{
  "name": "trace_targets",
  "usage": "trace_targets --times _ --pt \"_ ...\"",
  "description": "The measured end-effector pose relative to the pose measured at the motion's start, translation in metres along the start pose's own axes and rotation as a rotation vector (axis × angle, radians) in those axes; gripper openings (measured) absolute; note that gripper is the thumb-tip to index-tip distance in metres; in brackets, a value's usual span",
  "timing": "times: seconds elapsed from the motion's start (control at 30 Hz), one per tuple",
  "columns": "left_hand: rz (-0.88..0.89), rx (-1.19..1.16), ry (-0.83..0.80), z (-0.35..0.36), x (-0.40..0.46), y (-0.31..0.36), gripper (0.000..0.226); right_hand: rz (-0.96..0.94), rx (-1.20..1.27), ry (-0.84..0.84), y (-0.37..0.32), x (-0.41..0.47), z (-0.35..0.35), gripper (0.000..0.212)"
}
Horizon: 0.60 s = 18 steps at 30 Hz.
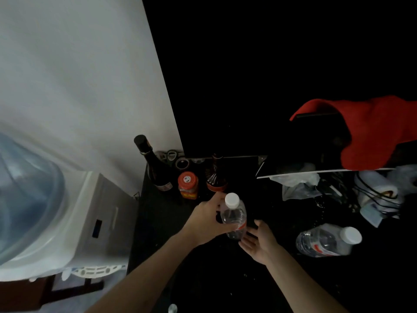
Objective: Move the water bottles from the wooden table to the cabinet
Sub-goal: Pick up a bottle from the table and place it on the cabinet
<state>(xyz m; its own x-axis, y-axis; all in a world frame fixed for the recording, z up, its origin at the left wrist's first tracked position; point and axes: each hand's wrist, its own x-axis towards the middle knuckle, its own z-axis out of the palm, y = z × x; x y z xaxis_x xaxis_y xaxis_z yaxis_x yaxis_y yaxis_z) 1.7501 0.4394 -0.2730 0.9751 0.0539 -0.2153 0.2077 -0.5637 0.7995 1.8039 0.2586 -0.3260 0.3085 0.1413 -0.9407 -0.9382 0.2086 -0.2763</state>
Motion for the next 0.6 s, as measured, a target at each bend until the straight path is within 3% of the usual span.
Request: trace_targets --times 0.37,0.47,0.6 --pt "-0.053 0.086 -0.161 0.01 -0.006 0.011 0.072 -0.056 -0.212 -0.002 -0.002 -0.014 -0.013 0.047" --pt "-0.078 0.209 -0.252 0.005 -0.016 0.023 0.092 -0.152 -0.366 0.034 -0.005 -0.04 -0.014 0.041" --pt "-0.162 0.326 -0.161 -0.01 -0.044 0.04 0.107 -0.33 -0.682 0.055 -0.006 -0.087 -0.02 0.032"
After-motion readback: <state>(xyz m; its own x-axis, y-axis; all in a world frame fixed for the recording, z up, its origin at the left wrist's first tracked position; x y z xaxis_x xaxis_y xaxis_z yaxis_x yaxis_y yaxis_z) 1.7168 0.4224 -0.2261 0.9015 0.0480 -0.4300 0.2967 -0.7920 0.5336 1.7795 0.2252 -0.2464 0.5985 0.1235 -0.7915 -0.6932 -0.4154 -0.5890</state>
